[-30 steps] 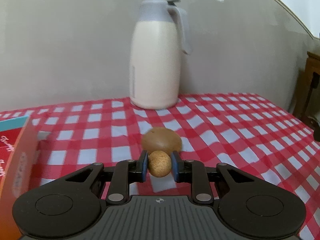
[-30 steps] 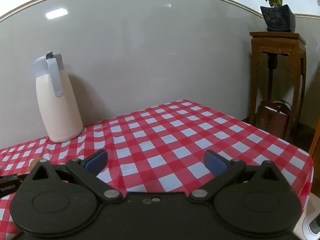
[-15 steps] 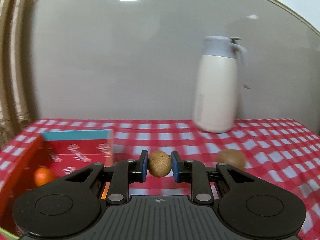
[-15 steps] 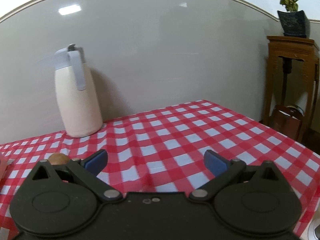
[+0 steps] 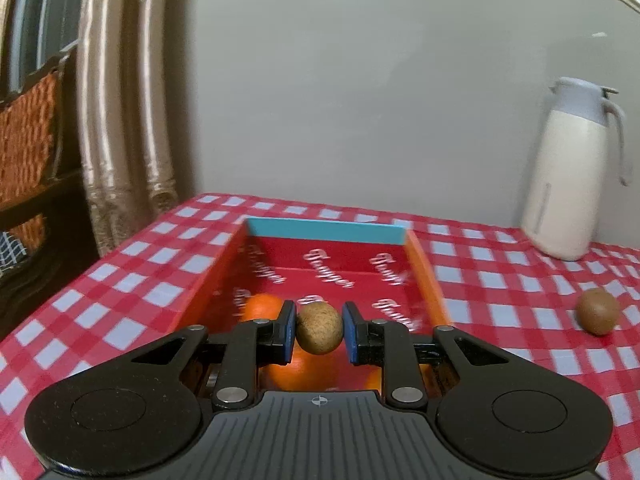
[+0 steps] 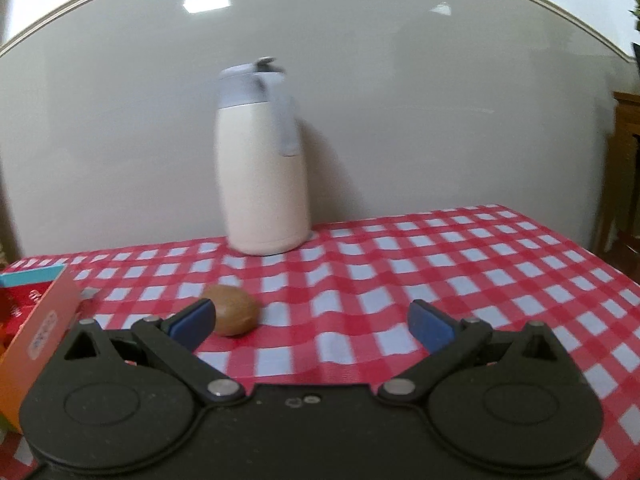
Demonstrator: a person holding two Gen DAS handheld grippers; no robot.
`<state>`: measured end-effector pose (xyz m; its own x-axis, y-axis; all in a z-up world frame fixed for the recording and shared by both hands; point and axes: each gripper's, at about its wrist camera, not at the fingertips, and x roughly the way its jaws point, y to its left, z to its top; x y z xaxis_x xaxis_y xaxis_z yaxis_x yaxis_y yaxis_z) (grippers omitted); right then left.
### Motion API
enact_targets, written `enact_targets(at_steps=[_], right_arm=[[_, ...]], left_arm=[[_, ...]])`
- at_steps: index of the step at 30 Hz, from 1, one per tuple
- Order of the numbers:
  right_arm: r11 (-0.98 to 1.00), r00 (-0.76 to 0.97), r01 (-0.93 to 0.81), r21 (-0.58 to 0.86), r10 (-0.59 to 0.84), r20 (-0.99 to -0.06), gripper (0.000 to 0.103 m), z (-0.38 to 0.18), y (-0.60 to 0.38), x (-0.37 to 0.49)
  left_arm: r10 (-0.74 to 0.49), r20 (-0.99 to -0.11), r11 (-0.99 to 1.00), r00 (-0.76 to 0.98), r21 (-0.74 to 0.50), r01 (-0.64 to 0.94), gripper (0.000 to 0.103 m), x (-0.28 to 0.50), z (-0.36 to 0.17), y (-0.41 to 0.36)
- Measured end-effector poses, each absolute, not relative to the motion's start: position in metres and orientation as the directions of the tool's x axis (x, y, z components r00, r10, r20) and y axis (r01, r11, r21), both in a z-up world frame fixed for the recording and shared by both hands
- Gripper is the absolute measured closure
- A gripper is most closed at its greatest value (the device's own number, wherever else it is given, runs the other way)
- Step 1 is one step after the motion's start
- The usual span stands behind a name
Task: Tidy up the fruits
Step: 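Carry the small brown fruit with the left tool into the tray and release, then move the right tool to the kiwi and close on it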
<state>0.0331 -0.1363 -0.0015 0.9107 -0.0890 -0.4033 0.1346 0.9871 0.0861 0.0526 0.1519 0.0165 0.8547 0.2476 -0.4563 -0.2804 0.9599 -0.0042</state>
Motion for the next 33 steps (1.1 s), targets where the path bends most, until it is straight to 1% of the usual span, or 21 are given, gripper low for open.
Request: enact_targets(at_steps=[8, 12, 16, 18, 19, 20, 21, 22, 23, 27, 28, 29, 31, 33], right_arm=[[0.993, 0.914, 0.074, 0.093, -0.03, -0.404, 0.0, 0.0, -0.112, 0.039], [0.994, 0.914, 0.045, 0.095, -0.002, -0.406, 0.0, 0.0, -0.102, 0.043], [0.995, 0.908, 0.013, 0.095, 0.028, -0.418, 0.0, -0.002, -0.093, 0.046], [0.995, 0.903, -0.004, 0.097, 0.045, -0.427, 0.0, -0.003, -0.089, 0.049], [0.995, 0.902, -0.011, 0.094, 0.05, -0.43, 0.0, -0.004, -0.087, 0.05], [0.996, 0.9, -0.015, 0.09, 0.053, -0.432, 0.0, -0.004, -0.086, 0.051], [0.996, 0.899, -0.022, 0.082, 0.056, -0.435, 0.0, -0.005, -0.084, 0.052], [0.997, 0.897, -0.026, 0.078, 0.057, -0.437, 0.0, -0.005, -0.082, 0.054], [0.997, 0.897, -0.028, 0.077, 0.059, -0.439, 0.0, -0.006, -0.082, 0.055], [0.996, 0.886, -0.041, 0.076, 0.072, -0.458, 0.0, -0.008, -0.082, 0.065], [0.996, 0.883, -0.044, 0.076, 0.074, -0.464, 0.0, -0.009, -0.083, 0.068], [0.996, 0.88, -0.044, 0.075, 0.074, -0.469, 0.0, -0.01, -0.083, 0.071], [0.996, 0.872, -0.045, 0.075, 0.076, -0.484, 0.0, -0.012, -0.087, 0.078], [0.995, 0.862, -0.042, 0.087, 0.08, -0.5, 0.0, -0.014, -0.091, 0.085]], left_arm=[[0.276, -0.482, 0.948, 0.832, -0.008, -0.319, 0.078, 0.048, 0.01, 0.17], [0.27, -0.511, 0.944, 0.816, -0.027, -0.329, 0.078, 0.047, 0.007, 0.176], [0.262, -0.521, 0.944, 0.812, -0.038, -0.329, 0.077, 0.044, 0.005, 0.18], [0.263, -0.528, 0.94, 0.807, -0.047, -0.337, 0.063, 0.042, 0.005, 0.184], [0.271, -0.526, 0.937, 0.807, -0.049, -0.347, 0.045, 0.041, 0.006, 0.186], [0.255, -0.517, 0.94, 0.817, -0.066, -0.335, 0.042, 0.039, 0.007, 0.187], [0.252, -0.512, 0.941, 0.821, -0.069, -0.332, 0.041, 0.037, 0.009, 0.187], [0.268, -0.503, 0.939, 0.822, -0.054, -0.339, 0.034, 0.036, 0.01, 0.186], [0.258, -0.498, 0.943, 0.828, -0.056, -0.328, 0.029, 0.034, 0.011, 0.186], [0.238, -0.475, 0.946, 0.847, -0.085, -0.313, 0.024, 0.026, 0.015, 0.187], [0.231, -0.467, 0.947, 0.853, -0.095, -0.308, 0.019, 0.024, 0.017, 0.187], [0.224, -0.458, 0.947, 0.86, -0.106, -0.303, 0.012, 0.021, 0.018, 0.187], [0.26, -0.436, 0.939, 0.861, -0.095, -0.332, 0.0, 0.017, 0.021, 0.186], [0.268, -0.4, 0.937, 0.877, -0.105, -0.334, 0.0, 0.011, 0.026, 0.187]])
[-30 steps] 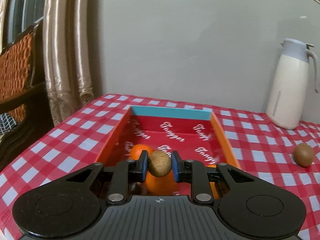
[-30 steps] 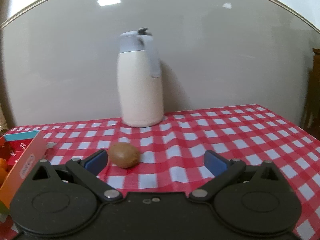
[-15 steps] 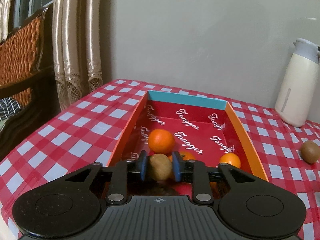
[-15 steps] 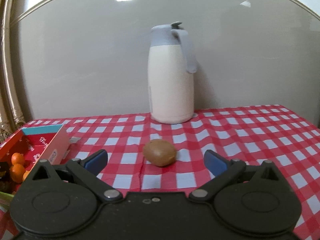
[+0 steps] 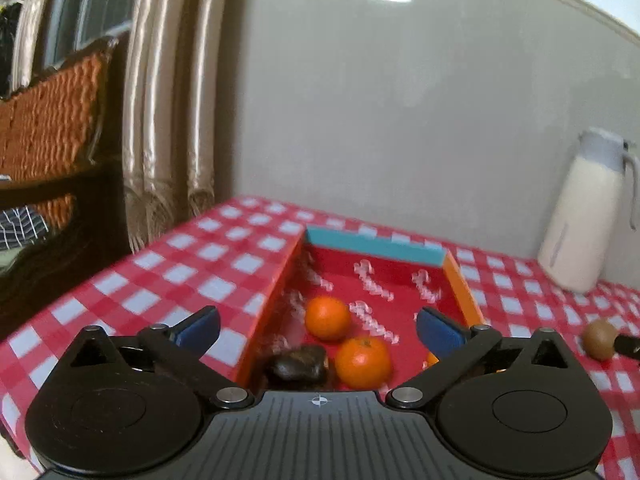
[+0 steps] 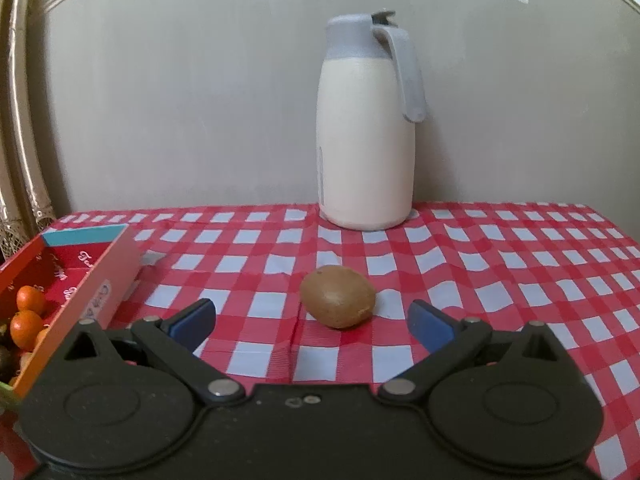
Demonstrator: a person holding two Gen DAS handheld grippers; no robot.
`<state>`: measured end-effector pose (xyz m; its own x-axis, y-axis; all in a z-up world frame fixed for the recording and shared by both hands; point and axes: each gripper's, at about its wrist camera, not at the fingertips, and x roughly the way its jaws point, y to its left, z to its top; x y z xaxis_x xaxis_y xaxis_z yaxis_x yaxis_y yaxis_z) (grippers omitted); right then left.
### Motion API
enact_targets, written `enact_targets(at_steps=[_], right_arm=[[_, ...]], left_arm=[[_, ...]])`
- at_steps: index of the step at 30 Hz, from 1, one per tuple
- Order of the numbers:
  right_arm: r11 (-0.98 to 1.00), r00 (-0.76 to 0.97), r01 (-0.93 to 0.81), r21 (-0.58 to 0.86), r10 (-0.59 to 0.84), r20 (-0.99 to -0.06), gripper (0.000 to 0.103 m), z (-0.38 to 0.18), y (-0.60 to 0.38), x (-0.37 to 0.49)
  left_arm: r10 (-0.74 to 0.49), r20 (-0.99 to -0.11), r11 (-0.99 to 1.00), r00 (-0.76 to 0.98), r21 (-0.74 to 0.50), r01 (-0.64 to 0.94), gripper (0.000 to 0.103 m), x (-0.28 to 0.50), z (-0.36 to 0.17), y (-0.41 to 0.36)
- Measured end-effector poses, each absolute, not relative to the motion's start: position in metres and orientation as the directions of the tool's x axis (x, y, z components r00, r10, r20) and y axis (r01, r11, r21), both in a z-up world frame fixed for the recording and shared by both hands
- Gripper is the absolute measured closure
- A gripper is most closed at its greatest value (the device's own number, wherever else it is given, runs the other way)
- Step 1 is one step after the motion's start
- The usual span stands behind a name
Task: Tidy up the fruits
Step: 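Move the right tool to the kiwi and close on it, then carry the kiwi with the right tool into the tray and release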
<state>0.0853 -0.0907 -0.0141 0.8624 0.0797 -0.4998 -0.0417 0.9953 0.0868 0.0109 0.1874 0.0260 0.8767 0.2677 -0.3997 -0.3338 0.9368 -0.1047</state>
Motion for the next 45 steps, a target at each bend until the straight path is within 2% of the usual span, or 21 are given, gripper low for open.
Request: enact_targets(at_steps=[5, 11, 19, 21, 24, 26, 31, 39, 45], right_arm=[[0.995, 0.847, -0.028, 0.094, 0.074, -0.527, 0.0, -0.019, -0.097, 0.1], [0.996, 0.835, -0.014, 0.087, 0.059, -0.547, 0.0, -0.024, -0.099, 0.118], [0.999, 0.811, 0.006, 0.046, 0.023, -0.584, 0.003, -0.036, -0.094, 0.148], [0.999, 0.803, 0.013, 0.053, 0.021, -0.596, 0.005, -0.04, -0.097, 0.155], [0.998, 0.789, 0.015, 0.068, 0.03, -0.614, 0.015, -0.044, -0.098, 0.161], [0.996, 0.783, 0.009, 0.091, 0.049, -0.62, 0.025, -0.047, -0.099, 0.164], [0.994, 0.775, -0.004, 0.109, 0.072, -0.628, 0.041, -0.049, -0.096, 0.166], [0.992, 0.782, -0.024, 0.126, 0.097, -0.616, 0.042, -0.047, -0.092, 0.162], [0.99, 0.814, -0.091, 0.104, 0.134, -0.565, 0.042, -0.032, -0.075, 0.146]], left_arm=[[0.286, -0.394, 0.926, 0.873, -0.121, -0.358, 0.0, 0.005, 0.028, 0.196], [0.365, -0.369, 0.901, 0.855, -0.093, -0.425, 0.0, -0.006, 0.029, 0.21], [0.41, -0.382, 0.864, 0.828, -0.128, -0.487, 0.0, -0.018, 0.027, 0.235], [0.418, -0.386, 0.858, 0.822, -0.13, -0.497, 0.0, -0.019, 0.026, 0.24], [0.42, -0.393, 0.853, 0.818, -0.137, -0.503, 0.0, -0.019, 0.024, 0.245], [0.424, -0.393, 0.851, 0.816, -0.137, -0.508, 0.0, -0.02, 0.024, 0.246], [0.43, -0.396, 0.845, 0.811, -0.14, -0.516, 0.0, -0.022, 0.023, 0.25], [0.442, -0.407, 0.828, 0.8, -0.158, -0.538, 0.0, -0.026, 0.022, 0.258], [0.455, -0.407, 0.815, 0.792, -0.166, -0.554, 0.0, -0.031, 0.022, 0.262]])
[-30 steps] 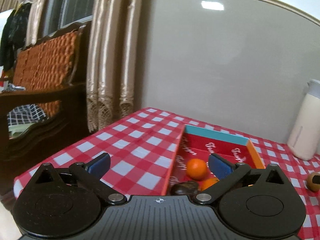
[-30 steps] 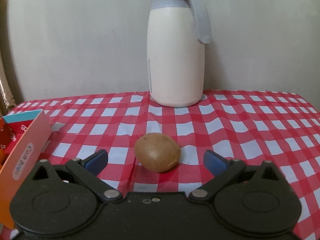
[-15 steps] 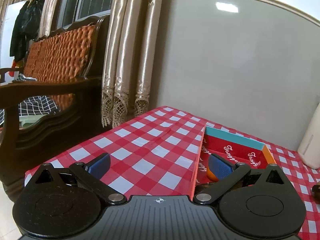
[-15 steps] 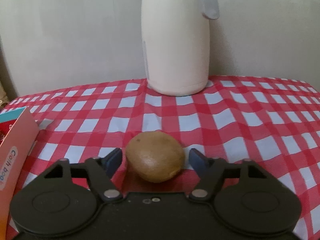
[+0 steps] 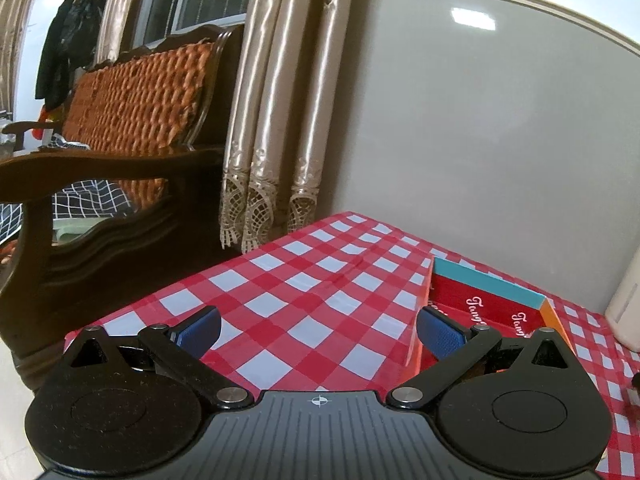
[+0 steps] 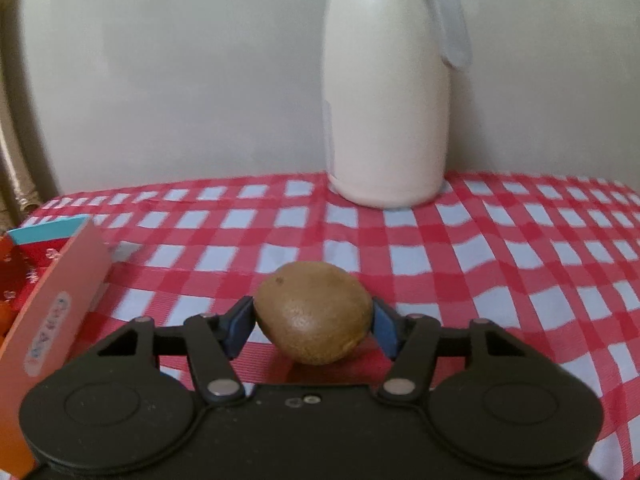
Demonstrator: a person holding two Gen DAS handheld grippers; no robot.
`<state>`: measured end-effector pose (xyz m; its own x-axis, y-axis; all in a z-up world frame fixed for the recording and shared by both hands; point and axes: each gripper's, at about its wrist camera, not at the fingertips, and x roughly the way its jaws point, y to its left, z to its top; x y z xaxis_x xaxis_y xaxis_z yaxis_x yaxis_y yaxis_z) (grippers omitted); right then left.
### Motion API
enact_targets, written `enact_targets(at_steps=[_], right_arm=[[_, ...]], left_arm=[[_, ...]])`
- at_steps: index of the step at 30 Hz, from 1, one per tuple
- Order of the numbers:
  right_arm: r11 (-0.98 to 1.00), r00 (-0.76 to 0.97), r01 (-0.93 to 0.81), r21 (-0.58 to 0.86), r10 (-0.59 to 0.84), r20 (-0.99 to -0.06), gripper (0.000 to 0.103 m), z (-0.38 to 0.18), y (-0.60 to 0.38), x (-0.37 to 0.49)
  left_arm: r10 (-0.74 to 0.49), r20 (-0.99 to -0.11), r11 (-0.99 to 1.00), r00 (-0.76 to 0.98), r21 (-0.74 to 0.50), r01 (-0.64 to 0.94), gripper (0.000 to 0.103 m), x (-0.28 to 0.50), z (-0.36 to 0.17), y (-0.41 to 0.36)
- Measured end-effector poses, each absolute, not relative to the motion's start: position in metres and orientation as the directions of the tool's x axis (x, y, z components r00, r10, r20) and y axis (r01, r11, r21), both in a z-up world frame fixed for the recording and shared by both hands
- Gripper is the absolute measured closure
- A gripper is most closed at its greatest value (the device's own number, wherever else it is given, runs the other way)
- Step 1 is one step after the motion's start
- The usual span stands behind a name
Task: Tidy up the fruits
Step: 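Carry the kiwi with the right tool into the tray and release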
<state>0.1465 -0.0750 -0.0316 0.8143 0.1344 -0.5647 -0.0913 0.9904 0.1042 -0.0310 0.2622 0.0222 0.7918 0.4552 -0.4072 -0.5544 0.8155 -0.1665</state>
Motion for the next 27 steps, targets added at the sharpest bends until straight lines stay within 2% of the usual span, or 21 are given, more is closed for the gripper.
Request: enact_targets(at_steps=[14, 27], right_arm=[[0.929, 0.82, -0.358, 0.099, 0.363, -0.442, 0.042, 0.002, -0.01, 0.106], [0.851, 0.753, -0.524, 0.046, 0.488, -0.441, 0.042, 0.001, 0.058, 0.092]], left_arm=[[0.488, -0.424, 0.779, 0.763, -0.185, -0.6, 0.0, -0.052, 0.018, 0.28], [0.508, -0.437, 0.752, 0.743, -0.196, -0.629, 0.0, -0.061, 0.012, 0.302]])
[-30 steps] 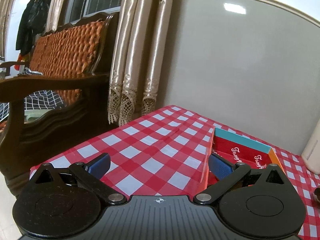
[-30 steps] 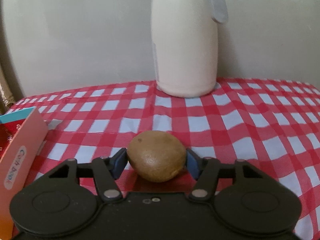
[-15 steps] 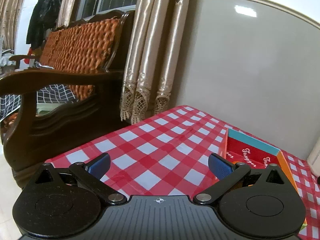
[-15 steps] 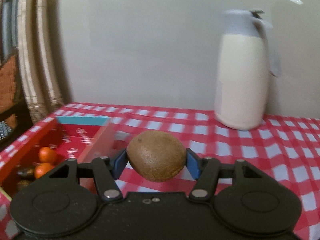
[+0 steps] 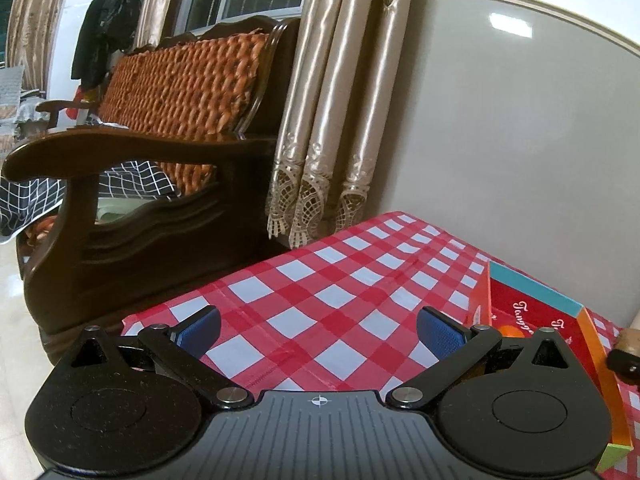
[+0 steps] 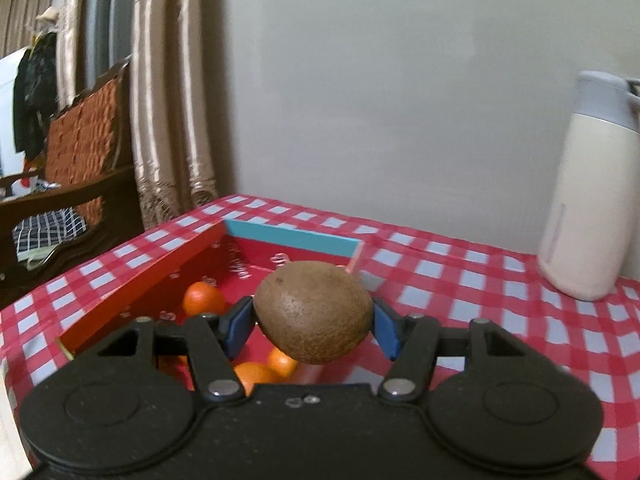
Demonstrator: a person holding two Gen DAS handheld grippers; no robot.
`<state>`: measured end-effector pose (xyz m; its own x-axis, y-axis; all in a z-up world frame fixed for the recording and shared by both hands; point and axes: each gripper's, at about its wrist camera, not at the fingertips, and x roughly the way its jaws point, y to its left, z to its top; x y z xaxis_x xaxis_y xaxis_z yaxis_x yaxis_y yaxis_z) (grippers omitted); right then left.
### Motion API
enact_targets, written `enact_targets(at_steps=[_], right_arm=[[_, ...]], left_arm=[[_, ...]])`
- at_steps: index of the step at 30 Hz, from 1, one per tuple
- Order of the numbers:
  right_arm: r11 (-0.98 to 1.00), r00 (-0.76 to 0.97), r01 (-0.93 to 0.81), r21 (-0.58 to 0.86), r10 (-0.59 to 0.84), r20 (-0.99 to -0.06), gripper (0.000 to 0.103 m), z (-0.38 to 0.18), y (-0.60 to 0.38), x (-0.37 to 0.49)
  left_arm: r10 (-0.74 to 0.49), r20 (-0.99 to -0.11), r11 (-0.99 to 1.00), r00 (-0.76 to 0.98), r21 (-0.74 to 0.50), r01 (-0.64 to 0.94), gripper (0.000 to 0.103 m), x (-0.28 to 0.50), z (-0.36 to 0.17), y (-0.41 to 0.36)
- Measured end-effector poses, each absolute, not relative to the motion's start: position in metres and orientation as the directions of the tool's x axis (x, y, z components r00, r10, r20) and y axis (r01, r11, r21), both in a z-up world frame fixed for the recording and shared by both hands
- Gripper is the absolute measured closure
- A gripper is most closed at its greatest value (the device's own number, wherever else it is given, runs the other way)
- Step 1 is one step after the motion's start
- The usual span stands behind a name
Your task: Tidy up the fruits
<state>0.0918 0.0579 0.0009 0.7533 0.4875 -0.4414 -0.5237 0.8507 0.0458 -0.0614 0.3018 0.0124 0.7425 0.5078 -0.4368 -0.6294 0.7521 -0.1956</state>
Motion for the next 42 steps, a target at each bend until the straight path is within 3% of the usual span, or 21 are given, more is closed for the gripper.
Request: enact_targets(at_steps=[12, 13, 14, 16, 31, 42], right_arm=[[0.814, 0.73, -0.579, -0.046, 0.493, -0.473, 0.041, -0.008, 0.097, 0.082], [0.813, 0.735, -0.58, -0.054, 0.494, -0.465, 0.038, -0.007, 0.098, 0.08], [0.813, 0.743, -0.579, -0.066, 0.492, -0.453, 0.028, -0.006, 0.098, 0.078], [0.815, 0.767, -0.572, -0.095, 0.489, -0.416, 0.018, -0.001, 0.098, 0.071], [0.844, 0.791, -0.536, 0.001, 0.502, -0.349, 0.01, 0.017, 0.062, 0.067], [0.905, 0.837, -0.425, 0.03, 0.406, -0.366, 0.001, 0.018, 0.02, 0.062]], left_arm=[[0.502, -0.44, 0.751, 0.745, -0.206, -0.628, 0.0, -0.064, 0.01, 0.307], [0.501, -0.439, 0.753, 0.745, -0.203, -0.626, 0.0, -0.064, 0.01, 0.307], [0.502, -0.438, 0.754, 0.746, -0.201, -0.625, 0.0, -0.063, 0.01, 0.306], [0.504, -0.435, 0.754, 0.746, -0.2, -0.626, 0.0, -0.063, 0.011, 0.305], [0.451, -0.394, 0.823, 0.8, -0.163, -0.544, 0.0, -0.051, 0.019, 0.273], [0.381, -0.382, 0.886, 0.842, -0.109, -0.45, 0.0, -0.032, 0.023, 0.224]])
